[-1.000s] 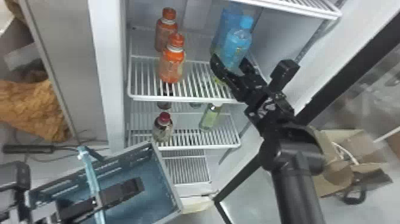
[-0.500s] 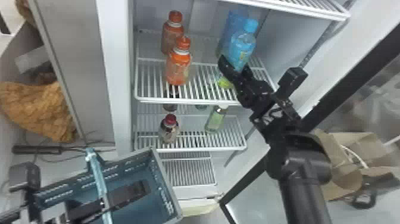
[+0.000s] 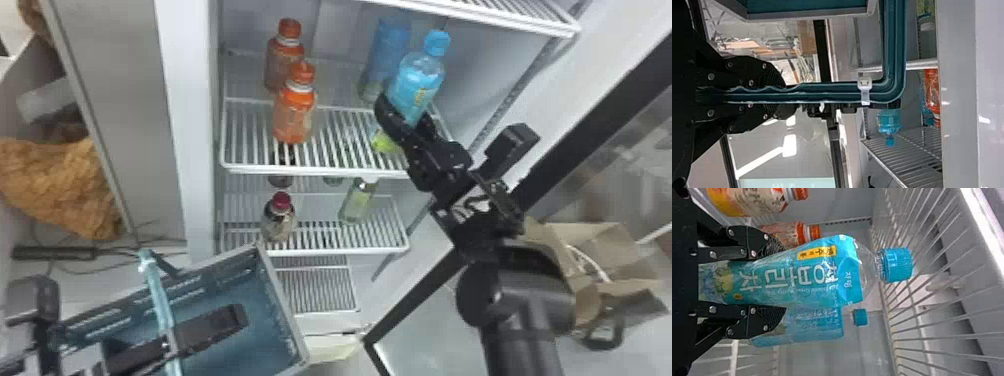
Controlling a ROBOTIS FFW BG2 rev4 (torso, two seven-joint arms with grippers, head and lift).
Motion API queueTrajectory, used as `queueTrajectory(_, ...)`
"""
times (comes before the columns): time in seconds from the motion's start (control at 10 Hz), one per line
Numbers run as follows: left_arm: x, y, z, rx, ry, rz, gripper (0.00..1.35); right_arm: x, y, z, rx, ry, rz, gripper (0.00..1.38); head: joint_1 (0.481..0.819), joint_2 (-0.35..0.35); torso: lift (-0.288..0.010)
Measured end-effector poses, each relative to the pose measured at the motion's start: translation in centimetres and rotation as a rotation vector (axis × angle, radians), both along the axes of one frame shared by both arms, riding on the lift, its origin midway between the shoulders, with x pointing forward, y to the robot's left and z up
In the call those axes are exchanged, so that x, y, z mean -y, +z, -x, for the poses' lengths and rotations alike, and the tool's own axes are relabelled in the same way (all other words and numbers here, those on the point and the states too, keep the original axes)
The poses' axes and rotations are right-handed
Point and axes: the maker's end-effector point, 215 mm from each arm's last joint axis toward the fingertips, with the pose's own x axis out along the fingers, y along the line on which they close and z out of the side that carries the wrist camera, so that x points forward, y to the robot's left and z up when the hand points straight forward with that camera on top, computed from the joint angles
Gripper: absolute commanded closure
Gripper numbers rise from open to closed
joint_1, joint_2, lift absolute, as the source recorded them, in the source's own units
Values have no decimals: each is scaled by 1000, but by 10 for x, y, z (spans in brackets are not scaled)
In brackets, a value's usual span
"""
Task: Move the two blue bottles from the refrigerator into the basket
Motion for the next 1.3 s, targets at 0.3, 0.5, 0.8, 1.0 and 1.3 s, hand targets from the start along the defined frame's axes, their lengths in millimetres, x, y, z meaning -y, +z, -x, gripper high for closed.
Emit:
queueTrajectory(0.3,0,1,0,0,1,3,1202,-18,-1,37,-32,55,-22,1274,695,-300,-10)
queueTrajectory(0.5,0,2,-1,3,4,7,1202,-25,-1,63,-70,82,-19,1274,695,-300,-10)
queueTrajectory(0.8,0,4,-1,7,7,14,1202,-38,-13,108,-176,131,-29,1274,695,-304,-10)
queueTrajectory(1.0,1,5,0,6,7,20,1202,-54,-29,129,-246,184,-56,1274,695,-295,-10)
queueTrajectory(1.3,4,6,0,8,2,25,1202,-93,-55,150,-351,289,-139,1274,695,-252,-10)
